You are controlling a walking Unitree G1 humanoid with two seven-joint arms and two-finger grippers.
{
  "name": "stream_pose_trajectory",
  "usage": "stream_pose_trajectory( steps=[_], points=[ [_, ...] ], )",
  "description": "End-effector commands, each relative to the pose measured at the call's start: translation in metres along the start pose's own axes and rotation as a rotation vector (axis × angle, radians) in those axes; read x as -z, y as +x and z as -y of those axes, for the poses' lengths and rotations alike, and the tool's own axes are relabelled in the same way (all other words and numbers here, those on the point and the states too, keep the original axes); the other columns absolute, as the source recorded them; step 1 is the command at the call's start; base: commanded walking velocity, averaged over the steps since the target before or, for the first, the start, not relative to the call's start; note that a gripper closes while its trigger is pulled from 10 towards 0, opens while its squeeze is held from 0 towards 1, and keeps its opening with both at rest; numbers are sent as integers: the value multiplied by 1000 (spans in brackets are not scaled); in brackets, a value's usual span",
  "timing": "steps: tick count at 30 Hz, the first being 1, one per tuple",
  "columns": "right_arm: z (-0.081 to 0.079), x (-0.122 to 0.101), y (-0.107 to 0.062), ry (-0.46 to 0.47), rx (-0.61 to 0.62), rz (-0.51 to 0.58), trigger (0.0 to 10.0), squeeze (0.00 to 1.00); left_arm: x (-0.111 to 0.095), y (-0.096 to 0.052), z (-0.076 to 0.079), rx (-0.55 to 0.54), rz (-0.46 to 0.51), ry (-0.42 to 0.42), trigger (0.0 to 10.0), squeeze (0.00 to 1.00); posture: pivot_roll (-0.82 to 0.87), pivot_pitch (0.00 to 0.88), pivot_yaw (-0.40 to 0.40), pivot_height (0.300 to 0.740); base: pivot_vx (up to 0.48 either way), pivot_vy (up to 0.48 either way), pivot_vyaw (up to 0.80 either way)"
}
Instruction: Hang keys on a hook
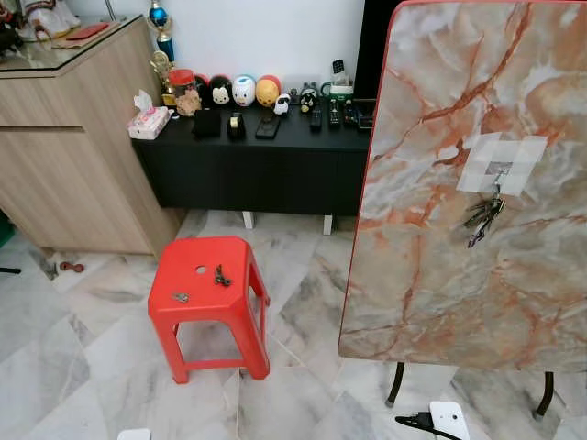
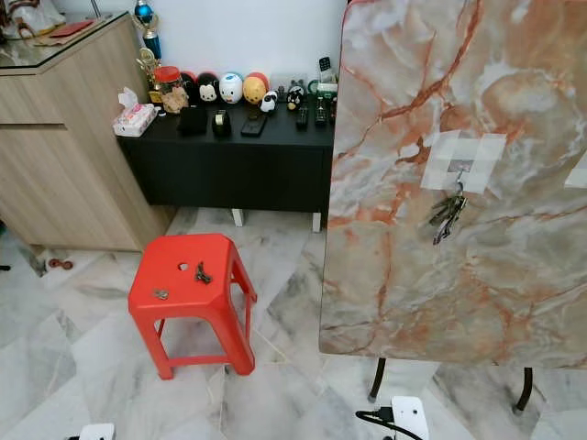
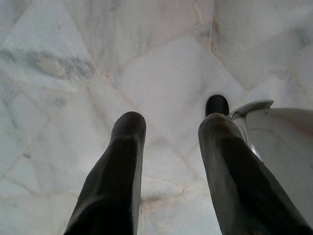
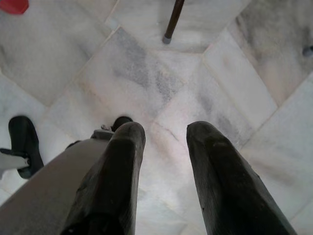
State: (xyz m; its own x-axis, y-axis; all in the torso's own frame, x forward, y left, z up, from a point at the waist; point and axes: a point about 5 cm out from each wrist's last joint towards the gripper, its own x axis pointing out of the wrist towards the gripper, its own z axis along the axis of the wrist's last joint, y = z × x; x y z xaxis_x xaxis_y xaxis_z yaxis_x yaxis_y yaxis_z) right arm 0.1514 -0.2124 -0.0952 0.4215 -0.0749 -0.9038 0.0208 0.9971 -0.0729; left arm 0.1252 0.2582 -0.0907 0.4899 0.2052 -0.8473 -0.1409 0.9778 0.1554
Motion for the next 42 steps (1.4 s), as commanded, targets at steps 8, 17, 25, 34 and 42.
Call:
stream_pose_trajectory(
  steps=[8,17,25,34,42],
  points=[
    [3,5,-1,-22,0,-9,10000,0,12,-2,2,19,-29,-3,10000,0,-34,0,15,740,0,0,0],
    [-3,6,0,-23,-1,-9,10000,0,17,-4,5,42,-38,27,10000,0,-38,0,27,740,0,274,0],
    [1,2,0,-35,13,7,10000,0,14,-3,7,43,-32,27,10000,0,-30,0,10,740,0,345,0],
    [4,1,0,-51,22,5,10000,0,13,-2,8,34,-27,-2,10000,0,-12,0,0,740,0,345,0],
    [4,-2,0,-65,19,16,10000,0,13,-2,9,35,-30,3,10000,0,-22,0,7,740,0,353,0]
  ],
)
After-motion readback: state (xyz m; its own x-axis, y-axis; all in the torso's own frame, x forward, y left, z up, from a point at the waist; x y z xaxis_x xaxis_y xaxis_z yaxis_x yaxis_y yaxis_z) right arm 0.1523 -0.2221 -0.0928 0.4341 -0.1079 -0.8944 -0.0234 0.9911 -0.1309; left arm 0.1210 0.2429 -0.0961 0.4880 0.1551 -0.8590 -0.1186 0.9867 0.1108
